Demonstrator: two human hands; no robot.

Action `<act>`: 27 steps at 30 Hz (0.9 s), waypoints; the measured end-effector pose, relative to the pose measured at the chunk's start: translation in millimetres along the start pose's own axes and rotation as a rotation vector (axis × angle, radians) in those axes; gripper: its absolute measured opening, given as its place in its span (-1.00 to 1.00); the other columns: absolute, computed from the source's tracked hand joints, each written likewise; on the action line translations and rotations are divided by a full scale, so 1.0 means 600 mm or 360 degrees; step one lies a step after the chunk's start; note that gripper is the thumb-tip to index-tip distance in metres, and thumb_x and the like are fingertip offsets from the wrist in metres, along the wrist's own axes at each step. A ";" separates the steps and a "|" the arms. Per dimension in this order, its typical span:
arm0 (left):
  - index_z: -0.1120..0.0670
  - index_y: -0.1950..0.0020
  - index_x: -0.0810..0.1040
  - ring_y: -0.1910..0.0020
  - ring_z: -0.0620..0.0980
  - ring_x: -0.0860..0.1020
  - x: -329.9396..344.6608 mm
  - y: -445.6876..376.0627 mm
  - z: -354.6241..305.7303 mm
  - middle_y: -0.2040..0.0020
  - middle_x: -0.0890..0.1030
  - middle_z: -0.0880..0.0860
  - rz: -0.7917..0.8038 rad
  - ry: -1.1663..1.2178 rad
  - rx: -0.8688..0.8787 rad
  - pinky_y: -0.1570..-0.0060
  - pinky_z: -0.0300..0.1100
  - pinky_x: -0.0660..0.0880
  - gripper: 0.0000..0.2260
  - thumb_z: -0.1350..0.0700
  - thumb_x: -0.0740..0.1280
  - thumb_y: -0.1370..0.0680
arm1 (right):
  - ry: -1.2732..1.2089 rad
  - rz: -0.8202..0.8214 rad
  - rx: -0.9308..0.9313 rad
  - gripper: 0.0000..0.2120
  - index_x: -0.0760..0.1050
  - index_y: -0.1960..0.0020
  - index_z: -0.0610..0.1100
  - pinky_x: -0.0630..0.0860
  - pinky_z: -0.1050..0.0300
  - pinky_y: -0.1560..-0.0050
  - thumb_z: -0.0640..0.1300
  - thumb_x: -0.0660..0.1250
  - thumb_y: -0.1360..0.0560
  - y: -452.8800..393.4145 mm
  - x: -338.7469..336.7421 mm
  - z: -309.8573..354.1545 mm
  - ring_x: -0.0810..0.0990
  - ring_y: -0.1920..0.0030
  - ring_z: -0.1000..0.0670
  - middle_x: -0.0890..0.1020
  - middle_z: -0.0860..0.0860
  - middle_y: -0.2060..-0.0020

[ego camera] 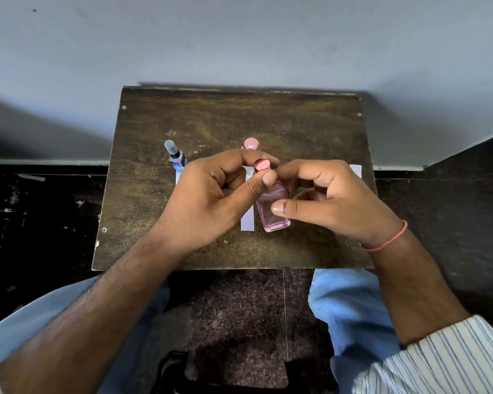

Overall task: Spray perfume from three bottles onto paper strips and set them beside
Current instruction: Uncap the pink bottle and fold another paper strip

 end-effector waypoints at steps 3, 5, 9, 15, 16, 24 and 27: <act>0.01 -0.23 0.72 0.48 0.17 0.27 -0.006 -0.005 -0.004 0.37 0.47 0.37 -0.0039 0.0094 -0.0007 0.29 -0.24 0.35 -0.82 -0.02 0.45 -0.68 | 0.0055 0.0031 0.0008 -0.65 0.72 -0.26 -0.08 0.66 -0.31 -0.08 -0.16 0.58 -0.48 0.000 0.001 0.001 0.71 -0.04 -0.22 0.77 -0.13 -0.01; -0.02 -0.20 0.72 0.40 0.39 0.39 -0.013 -0.010 -0.012 0.21 0.58 0.46 -0.0076 0.0151 0.0015 0.18 -0.06 0.42 -0.86 -0.02 0.45 -0.68 | 0.0055 0.0036 0.0022 -0.66 0.72 -0.25 -0.05 0.66 -0.25 -0.06 -0.16 0.59 -0.48 0.000 0.001 0.000 0.70 -0.03 -0.20 0.76 -0.16 0.00; -0.04 -0.22 0.72 0.29 0.33 0.50 -0.031 -0.010 -0.011 0.13 0.65 0.35 -0.0141 0.0010 0.0009 0.30 0.04 0.46 -0.85 -0.01 0.45 -0.68 | 0.0035 -0.0006 0.0011 -0.67 0.71 -0.20 0.06 0.67 -0.18 -0.07 -0.16 0.59 -0.47 0.001 -0.003 0.001 0.71 -0.04 -0.20 0.78 -0.12 -0.01; -0.11 -0.19 0.73 0.48 -0.19 0.46 -0.040 0.006 0.013 0.33 0.56 -0.17 -0.0076 -0.0613 -0.0076 0.41 -0.50 0.25 -0.85 -0.08 0.50 -0.64 | 0.0052 -0.0059 0.0048 -0.65 0.71 -0.20 0.00 0.67 -0.16 -0.09 -0.25 0.64 -0.48 0.003 -0.015 -0.003 0.71 0.02 -0.09 0.77 -0.16 -0.01; -0.09 -0.19 0.73 0.48 -0.21 0.47 -0.038 0.009 0.011 0.33 0.57 -0.18 -0.0045 -0.0633 -0.0060 0.41 -0.51 0.26 -0.85 -0.06 0.50 -0.64 | 0.0046 -0.0066 0.0049 -0.64 0.71 -0.19 0.01 0.67 -0.14 -0.09 -0.29 0.64 -0.48 0.003 -0.016 -0.002 0.69 0.03 -0.04 0.76 -0.17 -0.01; -0.10 -0.13 0.72 0.36 -0.39 0.53 -0.045 0.016 0.021 0.30 0.60 -0.19 0.0136 -0.0835 -0.0141 0.35 -0.50 0.34 -0.88 -0.02 0.50 -0.61 | 0.0077 -0.0143 0.0051 -0.65 0.71 -0.24 -0.15 0.66 0.07 -0.06 -0.32 0.61 -0.49 0.004 -0.026 -0.005 0.70 0.03 -0.04 0.75 -0.23 -0.01; -0.21 -0.14 0.69 0.31 -0.39 0.57 -0.046 0.023 0.033 0.23 0.66 -0.24 0.0244 -0.0978 -0.0239 0.29 -0.27 0.47 -0.86 -0.12 0.47 -0.59 | 0.0080 -0.0198 0.0054 -0.63 0.70 -0.28 -0.18 0.72 -0.07 -0.16 -0.33 0.61 -0.49 0.005 -0.032 -0.012 0.74 -0.07 -0.23 0.76 -0.20 -0.06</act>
Point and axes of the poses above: each hand's wrist, its own y-axis away from the middle knuckle, its own x-axis out of the palm, z = x × y, the point moved 4 cm from there along -y, towards the middle knuckle
